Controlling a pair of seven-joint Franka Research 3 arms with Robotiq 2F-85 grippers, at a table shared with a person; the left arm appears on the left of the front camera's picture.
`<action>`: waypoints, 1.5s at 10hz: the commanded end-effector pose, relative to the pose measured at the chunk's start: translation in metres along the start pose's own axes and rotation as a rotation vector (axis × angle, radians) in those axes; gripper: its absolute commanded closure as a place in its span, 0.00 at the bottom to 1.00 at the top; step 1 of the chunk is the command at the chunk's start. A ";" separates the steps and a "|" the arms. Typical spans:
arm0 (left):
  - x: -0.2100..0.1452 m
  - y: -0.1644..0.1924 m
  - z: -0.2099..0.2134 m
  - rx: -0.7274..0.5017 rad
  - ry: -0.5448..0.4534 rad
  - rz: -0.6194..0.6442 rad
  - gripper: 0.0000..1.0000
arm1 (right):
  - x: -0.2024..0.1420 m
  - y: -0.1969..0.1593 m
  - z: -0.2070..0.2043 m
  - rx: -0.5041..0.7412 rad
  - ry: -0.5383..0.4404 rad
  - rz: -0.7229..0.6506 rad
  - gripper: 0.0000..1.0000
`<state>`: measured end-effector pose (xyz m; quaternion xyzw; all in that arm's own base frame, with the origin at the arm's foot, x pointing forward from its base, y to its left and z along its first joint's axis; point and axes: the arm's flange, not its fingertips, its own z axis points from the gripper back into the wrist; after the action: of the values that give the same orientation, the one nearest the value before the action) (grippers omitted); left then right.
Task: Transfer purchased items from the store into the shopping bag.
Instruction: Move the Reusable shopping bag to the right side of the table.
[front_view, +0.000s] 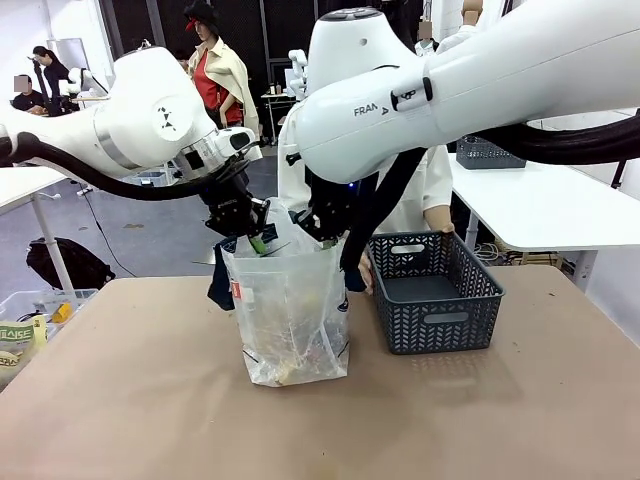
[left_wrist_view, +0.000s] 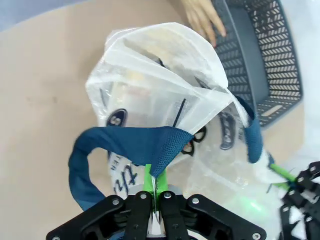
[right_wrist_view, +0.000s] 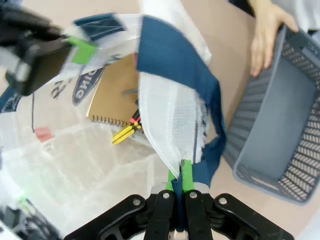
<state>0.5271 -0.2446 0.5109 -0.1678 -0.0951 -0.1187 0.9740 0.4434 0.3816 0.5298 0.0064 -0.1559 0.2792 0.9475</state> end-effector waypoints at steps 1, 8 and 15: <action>0.006 0.009 0.006 -0.073 0.025 0.074 1.00 | 0.010 0.004 -0.003 0.018 0.054 0.123 1.00; 0.024 0.012 0.002 -0.156 0.086 0.113 1.00 | 0.011 0.026 -0.013 0.226 0.218 0.442 1.00; 0.029 0.016 -0.003 -0.297 0.194 0.083 1.00 | 0.022 0.045 -0.026 0.296 0.263 0.638 1.00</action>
<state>0.5521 -0.2417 0.5074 -0.2779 0.0090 -0.0987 0.9555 0.4418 0.4247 0.5076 0.0646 0.0086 0.5640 0.8232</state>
